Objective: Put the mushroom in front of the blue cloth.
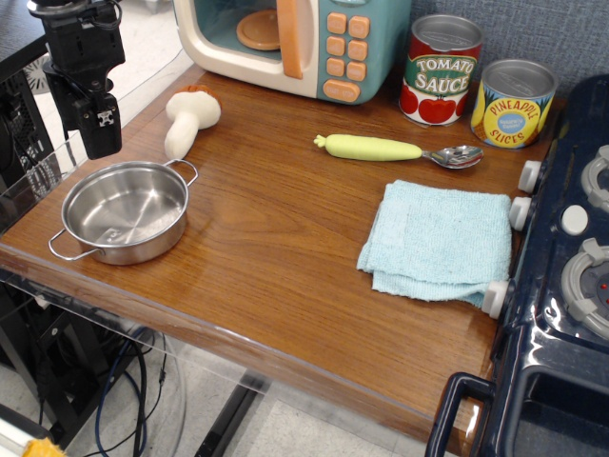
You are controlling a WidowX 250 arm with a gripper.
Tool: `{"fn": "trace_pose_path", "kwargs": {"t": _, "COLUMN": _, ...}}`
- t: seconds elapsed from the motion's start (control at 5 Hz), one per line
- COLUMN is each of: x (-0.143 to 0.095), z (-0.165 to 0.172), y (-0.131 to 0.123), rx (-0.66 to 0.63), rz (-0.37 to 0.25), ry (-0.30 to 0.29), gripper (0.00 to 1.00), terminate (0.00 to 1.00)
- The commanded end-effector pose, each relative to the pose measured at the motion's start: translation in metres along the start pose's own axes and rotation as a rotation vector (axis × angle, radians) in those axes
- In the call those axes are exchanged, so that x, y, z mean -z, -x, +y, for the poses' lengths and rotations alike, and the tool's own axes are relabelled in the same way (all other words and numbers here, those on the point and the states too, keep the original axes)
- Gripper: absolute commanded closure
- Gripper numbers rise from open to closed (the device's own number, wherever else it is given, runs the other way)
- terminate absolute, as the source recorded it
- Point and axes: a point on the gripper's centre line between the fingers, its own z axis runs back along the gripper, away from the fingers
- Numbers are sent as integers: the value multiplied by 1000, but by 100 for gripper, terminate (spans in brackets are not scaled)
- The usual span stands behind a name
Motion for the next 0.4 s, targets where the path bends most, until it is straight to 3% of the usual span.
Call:
{"fn": "trace_pose_path", "kwargs": {"t": 0.0, "x": 0, "z": 0, "y": 0, "rx": 0, "rz": 0, "ry": 0, "gripper": 0, "terminate": 0}}
{"fn": "trace_pose_path", "kwargs": {"t": 0.2, "x": -1, "z": 9, "y": -7, "rx": 6, "rz": 16, "ry": -20, "gripper": 0, "terminate": 0}}
